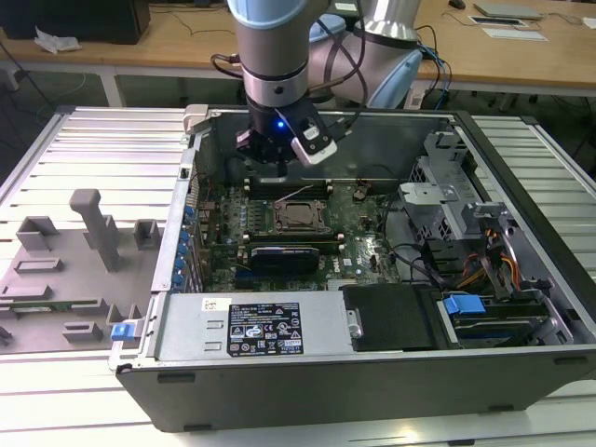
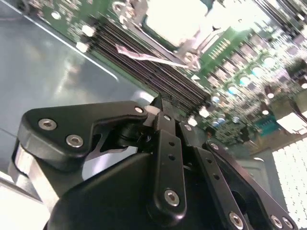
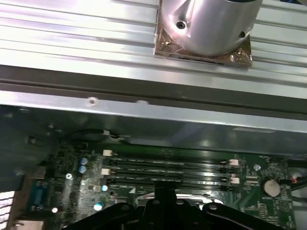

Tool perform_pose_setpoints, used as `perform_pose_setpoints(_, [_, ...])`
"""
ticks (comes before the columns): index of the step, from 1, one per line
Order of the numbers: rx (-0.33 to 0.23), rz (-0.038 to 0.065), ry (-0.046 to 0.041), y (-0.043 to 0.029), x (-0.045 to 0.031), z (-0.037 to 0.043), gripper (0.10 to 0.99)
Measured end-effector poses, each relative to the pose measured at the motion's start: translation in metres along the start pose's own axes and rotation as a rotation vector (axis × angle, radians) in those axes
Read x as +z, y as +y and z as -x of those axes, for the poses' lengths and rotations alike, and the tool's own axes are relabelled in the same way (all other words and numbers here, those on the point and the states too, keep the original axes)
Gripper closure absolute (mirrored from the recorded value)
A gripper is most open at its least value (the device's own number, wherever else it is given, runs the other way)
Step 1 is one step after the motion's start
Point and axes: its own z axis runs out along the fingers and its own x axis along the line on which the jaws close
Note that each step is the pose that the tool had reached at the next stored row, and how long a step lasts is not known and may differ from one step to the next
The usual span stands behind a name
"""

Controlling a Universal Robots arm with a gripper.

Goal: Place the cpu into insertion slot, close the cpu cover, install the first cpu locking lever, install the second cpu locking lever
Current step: 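Install the first cpu locking lever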

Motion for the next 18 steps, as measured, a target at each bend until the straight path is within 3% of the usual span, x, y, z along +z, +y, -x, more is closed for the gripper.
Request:
perform_pose_setpoints(4, [0.0, 0.0, 0.0001, -0.0001, 0.0001, 0.0009, 0.98])
perform_pose_setpoints(6, [-0.009, -0.003, -0.0274, -0.0001, 0.0002, 0.0005, 0.98])
perform_pose_setpoints(10, [-0.029, -0.009, -0.0921, 0.0, 0.0002, -0.0006, 0.98])
perform_pose_setpoints(12, [-0.035, -0.01, -0.112, -0.0005, 0.0011, -0.001, 0.98])
perform_pose_setpoints(16, [-0.027, -0.011, -0.1169, -0.0029, 0.0049, -0.0016, 0.98])
perform_pose_setpoints(18, [-0.005, -0.015, -0.1235, -0.0043, 0.009, -0.002, 0.98])
